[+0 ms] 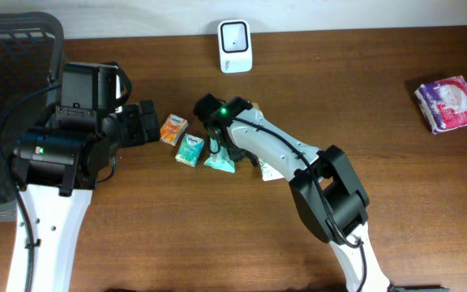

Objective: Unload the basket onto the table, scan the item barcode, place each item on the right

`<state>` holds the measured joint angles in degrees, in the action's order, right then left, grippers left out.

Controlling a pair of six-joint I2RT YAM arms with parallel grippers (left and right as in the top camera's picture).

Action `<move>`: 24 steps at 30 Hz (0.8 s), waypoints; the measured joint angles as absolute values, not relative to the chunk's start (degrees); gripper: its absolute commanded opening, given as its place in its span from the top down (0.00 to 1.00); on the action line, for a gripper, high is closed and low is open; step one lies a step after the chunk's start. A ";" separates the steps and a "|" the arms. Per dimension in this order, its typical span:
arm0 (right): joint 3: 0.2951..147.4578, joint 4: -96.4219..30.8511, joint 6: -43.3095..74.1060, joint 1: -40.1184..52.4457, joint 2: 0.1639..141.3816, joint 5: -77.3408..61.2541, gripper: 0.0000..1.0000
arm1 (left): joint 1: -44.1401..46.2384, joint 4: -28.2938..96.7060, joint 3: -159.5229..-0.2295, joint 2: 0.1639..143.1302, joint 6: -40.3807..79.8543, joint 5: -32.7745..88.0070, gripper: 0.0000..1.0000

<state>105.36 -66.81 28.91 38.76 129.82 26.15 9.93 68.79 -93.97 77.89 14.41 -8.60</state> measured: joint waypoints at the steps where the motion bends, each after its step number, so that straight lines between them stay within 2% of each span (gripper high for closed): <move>1: 103.90 -65.69 29.10 38.76 129.80 26.72 0.39 | 9.93 68.79 -93.97 77.89 14.41 -8.60 0.01; 5: 97.10 -58.24 27.94 38.76 129.47 28.58 0.46 | 9.93 68.82 -93.97 77.89 14.41 -8.60 0.01; 6: 96.07 -56.60 27.59 38.76 129.14 29.12 0.53 | 9.93 68.82 -93.97 77.89 14.41 -8.60 0.01; 7: 94.54 -54.43 26.70 38.76 128.40 29.45 0.69 | 9.93 68.79 -93.97 77.89 14.41 -8.60 0.01; 8: 92.86 -52.23 25.65 38.76 127.66 29.82 0.78 | 9.93 68.82 -93.97 77.89 14.41 -8.60 0.01; 10: 91.70 -51.27 24.69 38.87 127.42 30.28 0.92 | 9.93 68.79 -93.97 77.89 14.41 -8.60 0.01; 11: 91.70 -51.44 24.27 38.89 127.42 30.70 0.95 | 9.93 68.79 -93.97 77.89 14.41 -8.60 0.01; 14: 93.62 -54.74 23.57 38.72 127.26 30.89 0.96 | 9.93 68.77 -93.97 77.89 14.41 -8.60 0.01; 17: 99.11 -60.45 22.76 37.06 128.01 23.16 0.96 | 9.93 68.77 -93.97 77.89 14.41 -8.60 0.01; 21: 106.83 -64.10 17.45 31.20 128.57 4.93 0.96 | 9.93 68.82 -93.97 77.89 14.41 -8.60 0.01; 24: 106.98 -65.45 10.87 20.60 128.64 -15.92 0.96 | 9.93 68.79 -93.97 77.89 14.41 -8.60 0.01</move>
